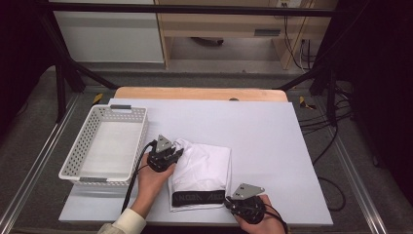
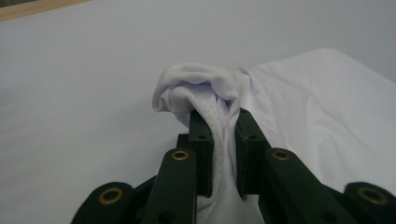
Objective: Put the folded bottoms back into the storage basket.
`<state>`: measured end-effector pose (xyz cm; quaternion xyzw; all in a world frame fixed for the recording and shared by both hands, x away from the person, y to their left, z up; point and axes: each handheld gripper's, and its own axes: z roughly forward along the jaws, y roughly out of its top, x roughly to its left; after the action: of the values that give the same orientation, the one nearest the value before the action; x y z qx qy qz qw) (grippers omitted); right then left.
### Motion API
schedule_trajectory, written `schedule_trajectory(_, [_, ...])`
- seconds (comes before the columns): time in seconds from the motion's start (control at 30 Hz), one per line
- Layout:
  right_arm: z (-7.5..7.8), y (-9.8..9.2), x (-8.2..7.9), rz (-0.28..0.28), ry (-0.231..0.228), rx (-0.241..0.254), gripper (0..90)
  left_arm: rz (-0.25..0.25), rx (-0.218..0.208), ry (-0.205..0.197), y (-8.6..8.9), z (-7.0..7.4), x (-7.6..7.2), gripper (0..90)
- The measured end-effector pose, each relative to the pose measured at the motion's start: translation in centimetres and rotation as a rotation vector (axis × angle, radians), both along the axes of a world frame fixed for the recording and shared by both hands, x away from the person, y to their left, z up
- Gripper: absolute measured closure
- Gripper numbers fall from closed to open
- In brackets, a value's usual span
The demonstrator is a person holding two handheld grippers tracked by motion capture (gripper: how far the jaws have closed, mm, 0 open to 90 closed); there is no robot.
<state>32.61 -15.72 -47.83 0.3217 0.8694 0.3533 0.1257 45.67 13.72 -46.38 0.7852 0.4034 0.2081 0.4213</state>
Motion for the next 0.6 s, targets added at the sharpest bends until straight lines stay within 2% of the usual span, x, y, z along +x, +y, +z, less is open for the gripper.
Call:
schedule_trajectory(0.1, [0.0, 0.1, -0.1, 0.001, -0.005, -0.005, 82.7, 0.020, 0.014, 0.015, 0.1, -0.4, 0.3, 79.6])
schedule_trajectory(0.23, [0.0, 0.1, -0.2, 0.003, -0.011, -0.012, 83.4, 0.031, 0.057, 0.048, 0.1, -1.5, 0.6, 78.0])
schedule_trajectory(0.3, [0.1, 0.2, -0.2, 0.002, -0.016, -0.019, 83.5, 0.036, 0.054, 0.050, 0.1, -1.9, 0.7, 75.4])
schedule_trajectory(0.37, [0.1, 0.2, -0.3, 0.005, -0.021, -0.024, 83.5, 0.036, 0.067, 0.034, 0.1, -2.0, 0.8, 69.2])
schedule_trajectory(0.43, [0.1, 0.2, -0.3, 0.007, -0.021, -0.023, 83.3, 0.060, 0.087, 0.017, 0.1, -1.9, 0.9, 58.4])
schedule_trajectory(0.5, [0.1, 0.2, -0.3, 0.005, -0.017, -0.017, 82.6, 0.084, 0.076, 0.025, 0.3, -1.9, 1.2, 49.8])
schedule_trajectory(0.6, [0.1, 0.1, -0.3, 0.000, -0.020, -0.019, 77.7, 0.104, 0.078, 0.060, 0.4, -2.1, 1.6, 38.4])
